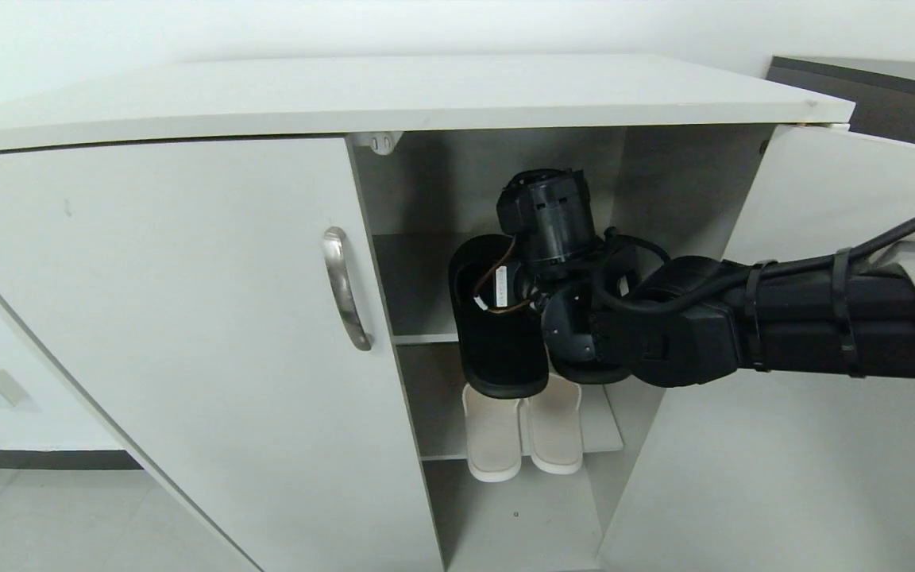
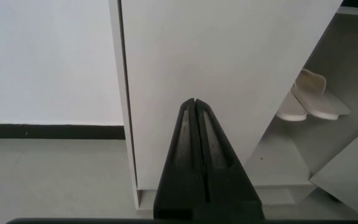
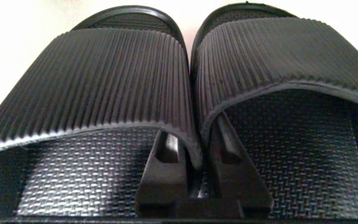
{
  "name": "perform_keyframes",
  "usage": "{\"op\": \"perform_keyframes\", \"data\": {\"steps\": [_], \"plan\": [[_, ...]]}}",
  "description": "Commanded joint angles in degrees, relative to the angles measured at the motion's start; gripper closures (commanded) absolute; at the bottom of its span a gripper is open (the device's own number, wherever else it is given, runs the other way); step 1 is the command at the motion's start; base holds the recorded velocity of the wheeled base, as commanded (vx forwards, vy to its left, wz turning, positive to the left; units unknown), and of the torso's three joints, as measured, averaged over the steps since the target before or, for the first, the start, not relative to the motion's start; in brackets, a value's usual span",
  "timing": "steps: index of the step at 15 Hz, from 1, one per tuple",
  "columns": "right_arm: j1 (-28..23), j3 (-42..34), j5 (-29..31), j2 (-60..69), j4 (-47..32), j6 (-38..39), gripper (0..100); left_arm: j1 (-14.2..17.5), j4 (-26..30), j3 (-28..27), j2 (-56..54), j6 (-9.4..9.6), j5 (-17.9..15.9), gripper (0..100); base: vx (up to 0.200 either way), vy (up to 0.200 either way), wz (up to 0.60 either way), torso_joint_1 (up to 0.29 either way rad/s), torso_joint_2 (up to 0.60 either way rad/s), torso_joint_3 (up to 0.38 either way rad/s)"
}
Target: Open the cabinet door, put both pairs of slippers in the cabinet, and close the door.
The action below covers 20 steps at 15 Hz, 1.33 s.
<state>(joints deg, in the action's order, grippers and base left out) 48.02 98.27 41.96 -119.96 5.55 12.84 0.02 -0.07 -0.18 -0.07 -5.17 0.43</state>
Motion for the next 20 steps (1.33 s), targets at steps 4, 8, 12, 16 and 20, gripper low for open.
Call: {"op": "perform_keyframes", "data": {"steps": [4, 8, 12, 16, 20], "plan": [[-1.79, 8.52, -0.21, -3.88, -4.76, 0.08, 100, 0.06, -0.01, 0.01, 0.07, -0.02, 0.01, 100, 0.000, 0.000, 0.00, 0.000, 0.00, 0.000], [-2.23, 12.47, -0.12, -5.38, -6.87, 0.08, 100, 0.06, -0.01, 0.01, 0.07, -0.02, 0.10, 100, 0.000, 0.000, 0.00, 0.000, 0.00, 0.000], [-2.58, 12.74, -0.21, -5.82, -6.95, 0.08, 100, 0.06, -0.01, 0.01, 0.07, -0.02, 0.10, 100, 0.000, 0.000, 0.00, 0.000, 0.00, 0.000], [-2.84, 12.74, -0.21, -6.08, -6.95, 0.17, 0, 0.06, -0.01, 0.01, 0.07, -0.02, 0.10, 100, 0.000, 0.000, 0.00, 0.000, 0.00, 0.000], [-2.58, 11.95, -0.12, -5.55, -7.57, 0.17, 0, 0.06, -0.01, 0.01, 0.07, -0.02, 0.10, 100, 0.000, 0.000, 0.00, 0.000, 0.00, 0.000]]}}
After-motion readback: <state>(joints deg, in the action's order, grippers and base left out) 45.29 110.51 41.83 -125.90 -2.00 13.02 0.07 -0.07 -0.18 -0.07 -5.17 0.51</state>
